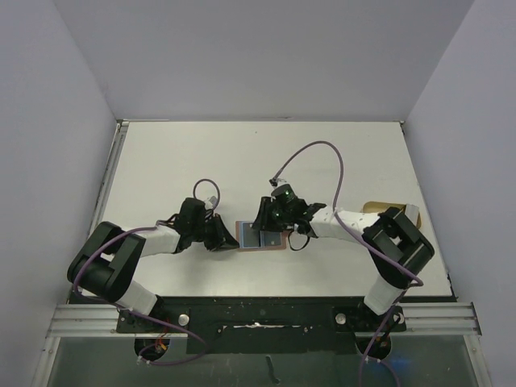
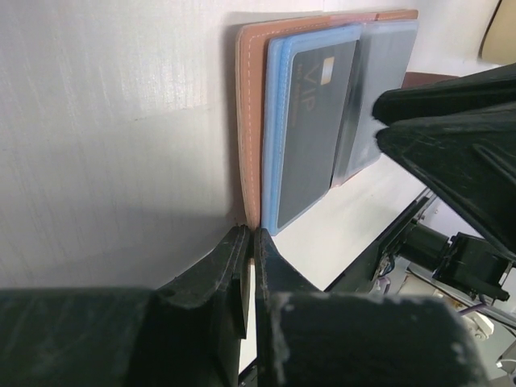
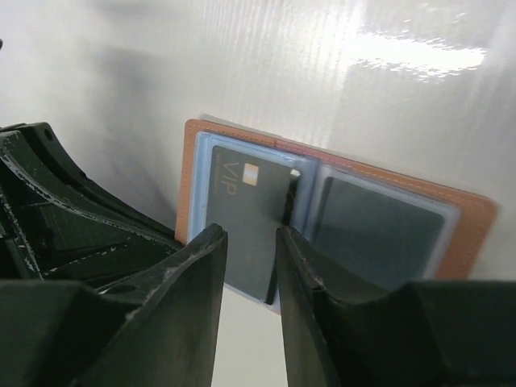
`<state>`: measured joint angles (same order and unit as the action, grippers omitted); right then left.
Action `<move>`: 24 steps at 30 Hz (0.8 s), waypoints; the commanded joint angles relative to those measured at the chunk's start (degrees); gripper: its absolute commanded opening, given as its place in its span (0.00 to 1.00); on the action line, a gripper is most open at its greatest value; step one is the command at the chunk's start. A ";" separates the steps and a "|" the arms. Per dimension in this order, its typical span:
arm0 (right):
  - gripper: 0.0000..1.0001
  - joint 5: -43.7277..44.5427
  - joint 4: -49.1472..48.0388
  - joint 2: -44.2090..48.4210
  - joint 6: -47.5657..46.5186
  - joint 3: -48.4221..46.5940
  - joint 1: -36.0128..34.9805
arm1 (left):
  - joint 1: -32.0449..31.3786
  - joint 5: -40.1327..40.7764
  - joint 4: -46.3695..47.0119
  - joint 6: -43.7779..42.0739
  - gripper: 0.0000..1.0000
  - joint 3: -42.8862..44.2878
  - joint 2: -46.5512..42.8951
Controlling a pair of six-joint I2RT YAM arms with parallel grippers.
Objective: Put the credit cards into the card holder
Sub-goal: Insert the credit card into the card holder.
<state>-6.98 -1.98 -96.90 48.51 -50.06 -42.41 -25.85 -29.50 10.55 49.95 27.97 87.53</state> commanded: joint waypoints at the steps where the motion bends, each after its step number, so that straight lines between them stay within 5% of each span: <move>1: 0.35 6.05 10.77 7.24 -5.61 -3.40 2.19 | -0.17 -1.27 -1.81 -2.86 0.00 2.70 -0.83; 12: 0.42 24.63 32.27 13.63 -15.10 -11.16 13.23 | -0.26 -0.33 -4.98 -3.88 0.01 3.57 -2.45; 24: 0.51 44.78 44.13 11.03 -21.56 -19.27 27.35 | -0.22 2.16 -10.70 -5.21 0.34 5.80 -7.28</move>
<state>28.75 38.11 -85.06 30.17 -65.58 -18.26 -25.85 -28.21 1.30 46.04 30.87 83.77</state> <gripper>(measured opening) 0.498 0.312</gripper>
